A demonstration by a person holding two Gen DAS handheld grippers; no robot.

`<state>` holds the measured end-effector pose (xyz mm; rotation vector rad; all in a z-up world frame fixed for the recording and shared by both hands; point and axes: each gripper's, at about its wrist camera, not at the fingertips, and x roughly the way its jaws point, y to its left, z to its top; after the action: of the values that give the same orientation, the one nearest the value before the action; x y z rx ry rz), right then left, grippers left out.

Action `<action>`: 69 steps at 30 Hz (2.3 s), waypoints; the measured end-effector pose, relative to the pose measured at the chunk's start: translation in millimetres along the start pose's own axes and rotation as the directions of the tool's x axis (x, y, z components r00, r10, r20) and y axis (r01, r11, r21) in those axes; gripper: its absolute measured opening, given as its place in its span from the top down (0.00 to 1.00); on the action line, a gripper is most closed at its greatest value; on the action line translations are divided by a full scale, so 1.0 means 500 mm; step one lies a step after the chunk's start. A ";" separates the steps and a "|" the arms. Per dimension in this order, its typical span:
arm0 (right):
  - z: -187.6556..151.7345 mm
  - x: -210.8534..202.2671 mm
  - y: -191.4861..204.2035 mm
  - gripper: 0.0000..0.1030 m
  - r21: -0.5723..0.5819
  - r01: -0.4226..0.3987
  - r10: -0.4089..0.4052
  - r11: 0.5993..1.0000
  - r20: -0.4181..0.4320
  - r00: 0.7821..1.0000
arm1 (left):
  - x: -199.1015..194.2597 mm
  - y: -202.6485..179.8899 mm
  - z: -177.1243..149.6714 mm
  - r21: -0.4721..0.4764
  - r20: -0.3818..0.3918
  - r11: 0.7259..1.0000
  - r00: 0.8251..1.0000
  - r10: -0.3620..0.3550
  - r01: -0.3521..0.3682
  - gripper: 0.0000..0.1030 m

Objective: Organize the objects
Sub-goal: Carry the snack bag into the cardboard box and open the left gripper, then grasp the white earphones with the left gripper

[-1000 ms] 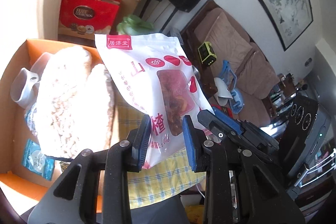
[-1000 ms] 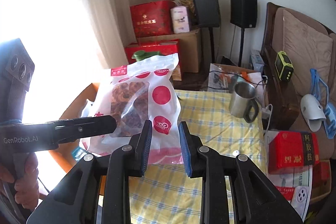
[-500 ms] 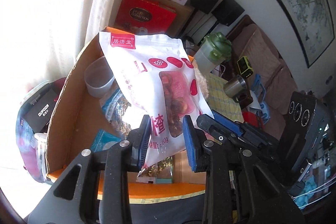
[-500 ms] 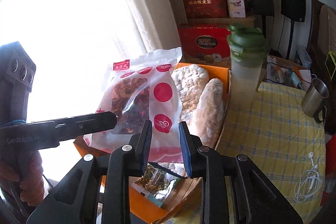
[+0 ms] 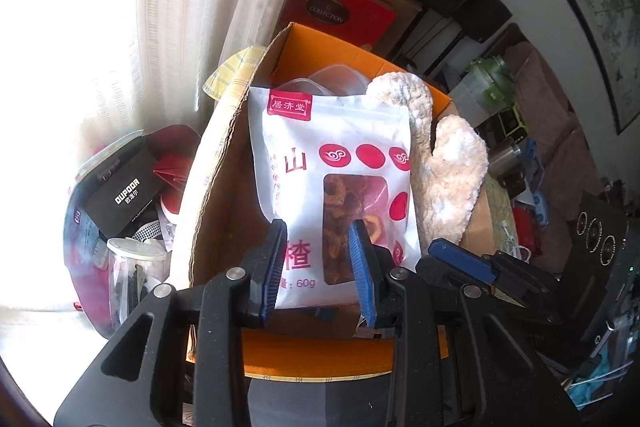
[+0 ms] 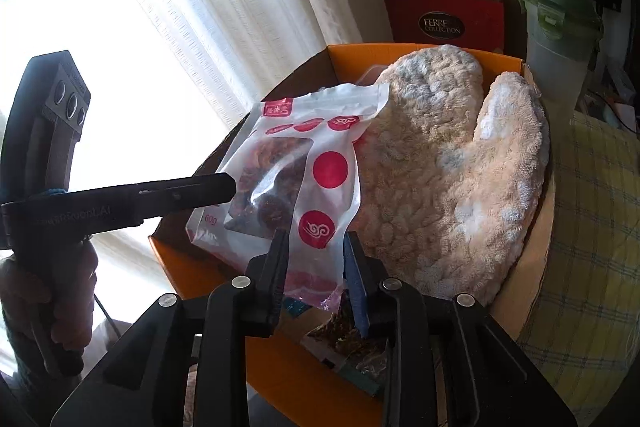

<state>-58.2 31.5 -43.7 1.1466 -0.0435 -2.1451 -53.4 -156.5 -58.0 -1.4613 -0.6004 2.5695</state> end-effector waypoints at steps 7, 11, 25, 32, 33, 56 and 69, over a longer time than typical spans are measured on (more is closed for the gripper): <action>-0.006 -0.037 0.002 0.66 -0.028 0.062 -0.061 0.998 0.040 0.997 | -0.031 -0.071 0.014 0.087 0.065 0.996 0.998 0.015 -0.020 0.47; -0.002 -0.059 -0.015 0.56 -0.015 0.100 -0.099 0.995 0.057 0.993 | -0.038 -0.121 0.018 0.132 0.085 0.991 0.996 -0.007 -0.004 0.35; 0.001 -0.186 -0.141 0.22 0.086 0.224 -0.234 0.971 0.129 0.964 | -0.002 -0.243 0.035 0.177 0.049 0.979 0.992 -0.115 0.105 0.14; -0.008 -0.252 -0.221 0.15 0.134 0.320 -0.337 0.938 0.127 0.933 | 0.013 -0.328 0.024 0.264 0.061 0.960 0.992 -0.111 0.091 0.07; -0.011 -0.262 -0.231 0.15 0.136 0.339 -0.355 0.931 0.127 0.926 | 0.015 -0.340 0.021 0.274 0.058 0.957 0.991 -0.120 0.100 0.06; -0.211 -0.400 -0.508 0.21 0.385 0.532 -0.565 0.754 -0.033 0.825 | 0.229 -0.658 -0.135 0.502 -0.211 0.836 0.969 -0.130 0.222 0.10; -0.264 -0.342 -0.570 0.50 0.441 0.467 -0.473 0.766 -0.104 0.875 | 0.393 -0.690 -0.183 0.470 -0.341 0.849 0.937 -0.076 0.240 0.42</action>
<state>-56.4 385.1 -96.0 1.5394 -0.3109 -2.6833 -108.7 242.6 -118.8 -1.4930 0.0085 2.0768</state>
